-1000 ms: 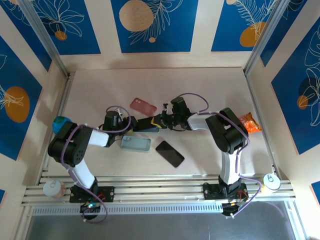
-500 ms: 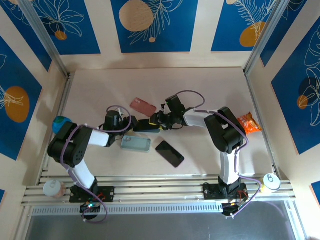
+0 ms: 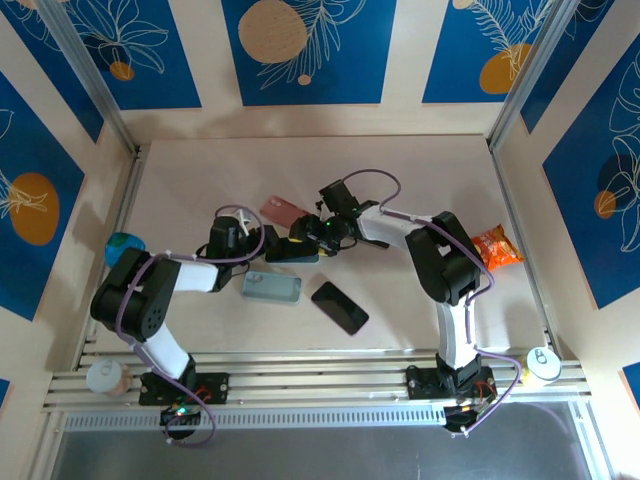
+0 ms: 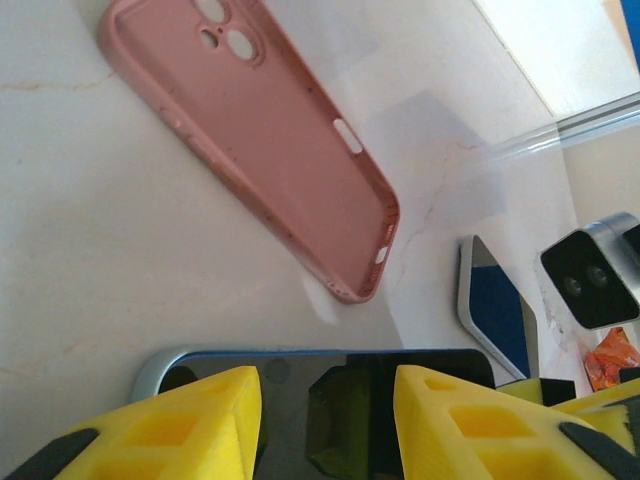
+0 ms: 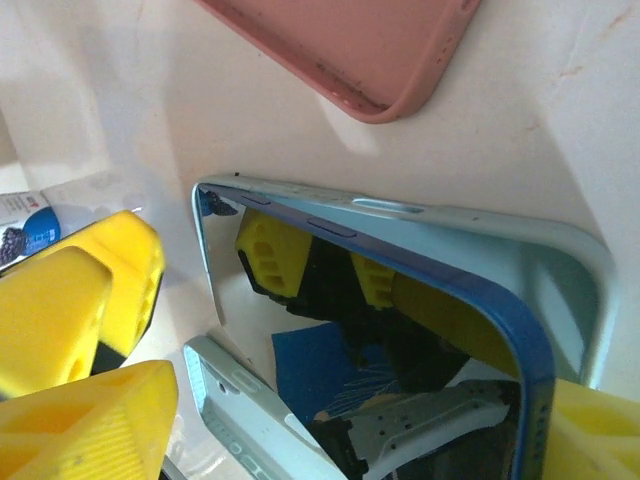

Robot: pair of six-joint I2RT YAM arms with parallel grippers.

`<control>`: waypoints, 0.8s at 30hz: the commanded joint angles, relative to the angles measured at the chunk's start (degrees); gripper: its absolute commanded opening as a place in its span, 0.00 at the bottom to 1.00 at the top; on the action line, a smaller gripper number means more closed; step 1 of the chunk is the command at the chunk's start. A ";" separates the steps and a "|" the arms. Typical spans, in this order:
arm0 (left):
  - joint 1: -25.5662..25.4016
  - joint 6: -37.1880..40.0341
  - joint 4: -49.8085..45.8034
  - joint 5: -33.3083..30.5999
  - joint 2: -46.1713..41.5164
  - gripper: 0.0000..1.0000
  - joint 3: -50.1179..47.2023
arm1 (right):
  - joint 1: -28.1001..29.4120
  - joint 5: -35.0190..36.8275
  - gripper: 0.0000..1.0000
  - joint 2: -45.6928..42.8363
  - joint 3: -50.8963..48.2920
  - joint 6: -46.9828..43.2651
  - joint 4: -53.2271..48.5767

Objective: Put the phone into the phone case

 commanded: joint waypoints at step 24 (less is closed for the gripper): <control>-0.45 2.09 -0.45 3.10 0.17 0.41 0.94 | 1.23 7.90 0.81 5.26 12.39 -4.78 -18.13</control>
